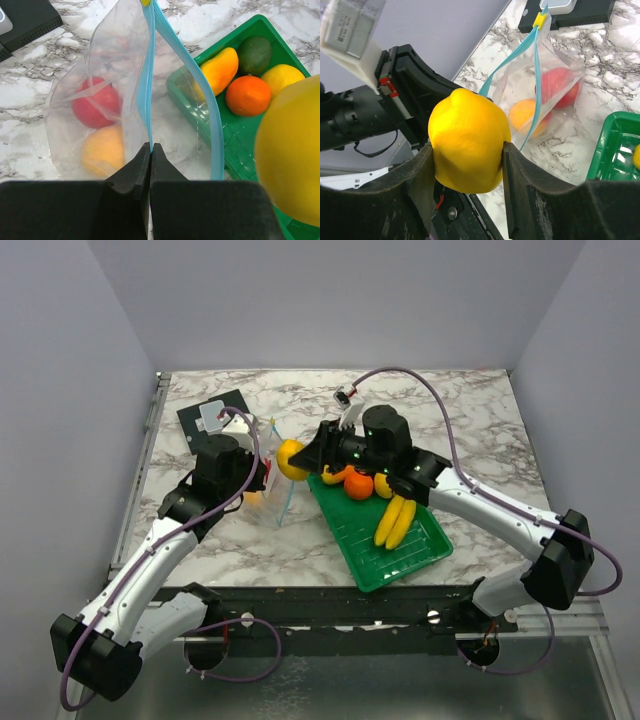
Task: Place the food in the zip-top bag and seal the zipper
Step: Place the fake fruit in the zipper food storage bag.
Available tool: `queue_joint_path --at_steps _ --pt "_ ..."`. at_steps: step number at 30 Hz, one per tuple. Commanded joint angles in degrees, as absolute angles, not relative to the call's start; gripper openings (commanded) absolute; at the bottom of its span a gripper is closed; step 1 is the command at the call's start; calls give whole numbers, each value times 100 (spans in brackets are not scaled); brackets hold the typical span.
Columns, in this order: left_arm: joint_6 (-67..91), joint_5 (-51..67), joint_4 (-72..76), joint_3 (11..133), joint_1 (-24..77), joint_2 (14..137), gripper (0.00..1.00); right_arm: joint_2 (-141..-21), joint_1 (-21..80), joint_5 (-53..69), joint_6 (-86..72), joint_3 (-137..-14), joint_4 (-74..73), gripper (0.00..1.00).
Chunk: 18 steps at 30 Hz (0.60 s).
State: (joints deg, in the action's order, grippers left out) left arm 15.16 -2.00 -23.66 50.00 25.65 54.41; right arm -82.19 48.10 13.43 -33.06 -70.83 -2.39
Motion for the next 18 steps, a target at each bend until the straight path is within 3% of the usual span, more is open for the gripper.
queue_joint_path --at_steps 1,18 --pt "1481 -290 -2346 4930 2607 5298 0 -8520 4899 1501 -3242 -7348 -53 31" --pt "1532 -275 -2325 4966 2602 5086 0 -9462 5124 987 -3014 -7842 -484 31"
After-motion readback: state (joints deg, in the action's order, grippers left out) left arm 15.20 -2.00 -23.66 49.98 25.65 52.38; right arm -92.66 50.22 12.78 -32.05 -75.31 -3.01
